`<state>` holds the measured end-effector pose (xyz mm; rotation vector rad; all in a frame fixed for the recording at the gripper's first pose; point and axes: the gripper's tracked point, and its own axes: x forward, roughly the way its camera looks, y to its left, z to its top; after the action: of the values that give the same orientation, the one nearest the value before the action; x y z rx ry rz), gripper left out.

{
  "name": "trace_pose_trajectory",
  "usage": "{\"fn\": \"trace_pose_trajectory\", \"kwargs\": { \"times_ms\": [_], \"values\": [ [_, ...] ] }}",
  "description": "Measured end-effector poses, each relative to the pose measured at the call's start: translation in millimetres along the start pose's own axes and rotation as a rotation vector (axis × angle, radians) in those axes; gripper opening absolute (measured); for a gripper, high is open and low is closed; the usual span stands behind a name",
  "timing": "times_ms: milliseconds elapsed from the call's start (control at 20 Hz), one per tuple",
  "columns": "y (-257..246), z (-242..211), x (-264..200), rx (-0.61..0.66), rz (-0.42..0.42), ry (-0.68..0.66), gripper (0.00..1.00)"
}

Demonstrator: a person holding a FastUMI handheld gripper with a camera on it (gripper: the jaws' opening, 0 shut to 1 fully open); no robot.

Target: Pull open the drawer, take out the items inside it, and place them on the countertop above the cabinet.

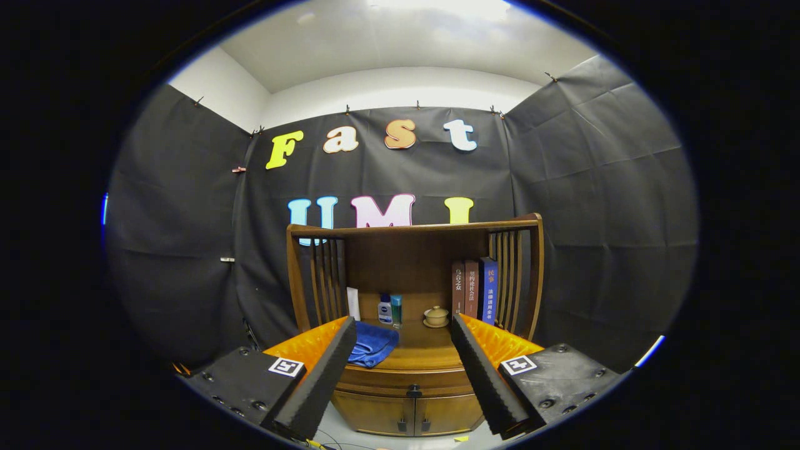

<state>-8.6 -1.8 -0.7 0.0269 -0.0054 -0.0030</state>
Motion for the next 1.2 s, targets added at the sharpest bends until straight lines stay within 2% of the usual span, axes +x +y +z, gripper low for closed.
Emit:
{"fn": "trace_pose_trajectory", "kwargs": {
  "times_ms": [600, 950, 1200],
  "values": [
    [-8.7, -26.1, 12.3, 0.016, -0.014, 0.043, 0.99],
    [-13.8, -85.8, 38.9, 0.043, -0.022, 0.096, 0.99],
    [-21.7, -148.7, 69.5, 0.045, -0.033, 0.144, 0.98]
  ]
}}
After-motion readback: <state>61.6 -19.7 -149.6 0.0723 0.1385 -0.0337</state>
